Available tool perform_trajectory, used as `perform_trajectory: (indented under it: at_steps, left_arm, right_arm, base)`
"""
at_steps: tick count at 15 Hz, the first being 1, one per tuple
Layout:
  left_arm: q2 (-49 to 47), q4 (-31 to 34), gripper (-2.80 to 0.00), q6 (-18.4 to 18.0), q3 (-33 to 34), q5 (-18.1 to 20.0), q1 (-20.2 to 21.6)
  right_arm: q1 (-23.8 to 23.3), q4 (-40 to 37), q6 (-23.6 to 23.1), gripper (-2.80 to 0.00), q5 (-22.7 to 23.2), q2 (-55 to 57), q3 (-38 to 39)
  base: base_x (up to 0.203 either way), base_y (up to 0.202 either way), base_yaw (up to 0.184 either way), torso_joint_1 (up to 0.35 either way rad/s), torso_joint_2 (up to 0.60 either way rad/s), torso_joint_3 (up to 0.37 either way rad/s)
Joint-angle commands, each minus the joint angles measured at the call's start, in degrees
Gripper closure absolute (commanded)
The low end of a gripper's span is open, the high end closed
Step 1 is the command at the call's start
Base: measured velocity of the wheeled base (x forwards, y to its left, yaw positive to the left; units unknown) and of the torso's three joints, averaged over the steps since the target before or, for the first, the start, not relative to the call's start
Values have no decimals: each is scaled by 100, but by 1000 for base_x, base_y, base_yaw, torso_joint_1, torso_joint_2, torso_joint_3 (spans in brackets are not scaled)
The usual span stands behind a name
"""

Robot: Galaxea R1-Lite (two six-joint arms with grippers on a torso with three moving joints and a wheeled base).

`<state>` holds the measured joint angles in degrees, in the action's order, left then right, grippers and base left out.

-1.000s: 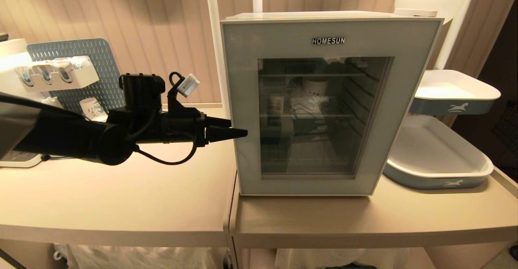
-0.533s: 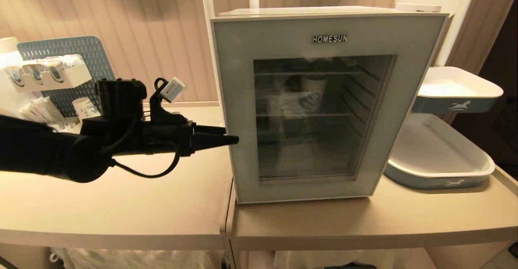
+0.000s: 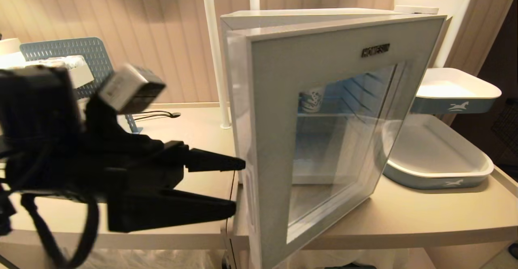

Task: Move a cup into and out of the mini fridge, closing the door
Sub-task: Open the freezer door

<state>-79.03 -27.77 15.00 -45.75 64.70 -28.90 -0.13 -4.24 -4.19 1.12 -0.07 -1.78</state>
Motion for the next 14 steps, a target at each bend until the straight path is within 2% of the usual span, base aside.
perform_trajectory:
  at_steps: [1,3,6,9,11,14]
  left_arm:
    - [740,413,-280,69,129,41,-492]
    - [998,950,-280,92,172,44,-705]
    - [1551,1103,-280,133,291,27,-686]
    - [2167,1819,-280,157,391,-95,-652]
    - [2813,2535,-280,160,190,-887,-555]
    - [3617,4380,-280,170,-915,-2918,-339]
  right_arm:
    - [5,-6,6,0,2,7,2]
    - [5,-6,-24,0,2,7,2]
    - [5,2,-38,0,2,7,2]
    - [5,20,-38,0,2,7,2]
    - [5,20,-38,0,2,7,2]
    - [5,20,-38,0,2,7,2]
  base:
    - [0,0,0,0,0,0]
    - [0,0,0,0,0,0]
    - [0,0,0,0,0,0]
    - [0,0,0,0,0,0]
    - [0,0,0,0,0,0]
    - [0,0,0,0,0,0]
